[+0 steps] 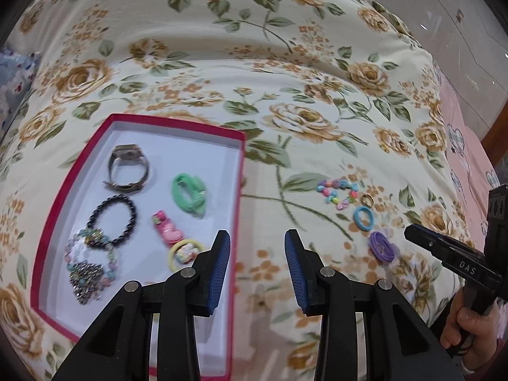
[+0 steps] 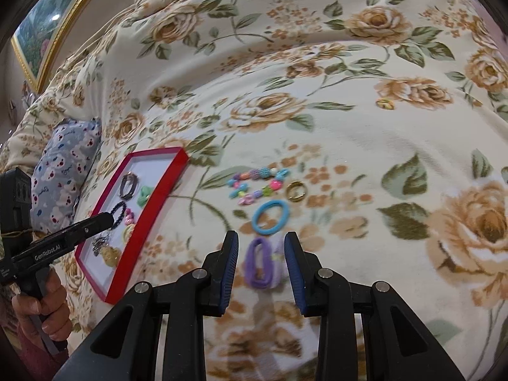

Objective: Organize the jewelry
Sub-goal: 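Move both tools back toward the colorful bead bracelet and gold ring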

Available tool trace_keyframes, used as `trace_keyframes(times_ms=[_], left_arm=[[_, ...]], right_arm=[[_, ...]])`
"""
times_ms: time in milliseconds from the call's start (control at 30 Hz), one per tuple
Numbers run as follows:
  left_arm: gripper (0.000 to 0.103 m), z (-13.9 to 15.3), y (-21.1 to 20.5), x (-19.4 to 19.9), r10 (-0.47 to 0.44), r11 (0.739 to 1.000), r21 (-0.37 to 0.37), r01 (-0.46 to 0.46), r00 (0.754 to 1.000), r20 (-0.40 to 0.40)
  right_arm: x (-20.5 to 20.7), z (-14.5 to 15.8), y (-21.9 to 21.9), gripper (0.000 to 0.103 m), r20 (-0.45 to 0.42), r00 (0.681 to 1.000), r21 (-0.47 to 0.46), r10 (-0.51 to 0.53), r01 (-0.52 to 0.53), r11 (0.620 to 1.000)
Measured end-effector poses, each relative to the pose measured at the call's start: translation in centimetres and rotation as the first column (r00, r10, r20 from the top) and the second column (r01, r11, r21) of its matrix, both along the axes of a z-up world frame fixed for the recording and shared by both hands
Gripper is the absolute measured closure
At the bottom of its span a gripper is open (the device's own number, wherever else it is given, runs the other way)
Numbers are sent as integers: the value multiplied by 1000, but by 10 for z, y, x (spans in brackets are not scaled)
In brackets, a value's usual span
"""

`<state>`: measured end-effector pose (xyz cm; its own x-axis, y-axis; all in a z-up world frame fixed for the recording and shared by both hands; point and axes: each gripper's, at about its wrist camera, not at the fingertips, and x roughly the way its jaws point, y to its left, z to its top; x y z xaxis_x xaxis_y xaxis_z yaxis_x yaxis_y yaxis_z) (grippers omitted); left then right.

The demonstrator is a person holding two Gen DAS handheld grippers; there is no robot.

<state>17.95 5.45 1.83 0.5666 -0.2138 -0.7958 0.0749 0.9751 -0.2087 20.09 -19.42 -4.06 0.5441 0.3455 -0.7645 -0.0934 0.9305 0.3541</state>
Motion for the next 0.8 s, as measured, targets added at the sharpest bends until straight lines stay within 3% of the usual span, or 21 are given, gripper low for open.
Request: trace_keyframes(times_ms=[467, 800], left_arm=[[67, -18, -53, 56, -96, 994, 41, 97, 995, -28], [67, -49, -87, 111, -154, 984, 76, 160, 985, -74]], right_arm=[[31, -17, -17, 70, -22, 999, -21, -24, 23, 1000], [51, -31, -18, 71, -53, 999, -39, -9, 7, 999]])
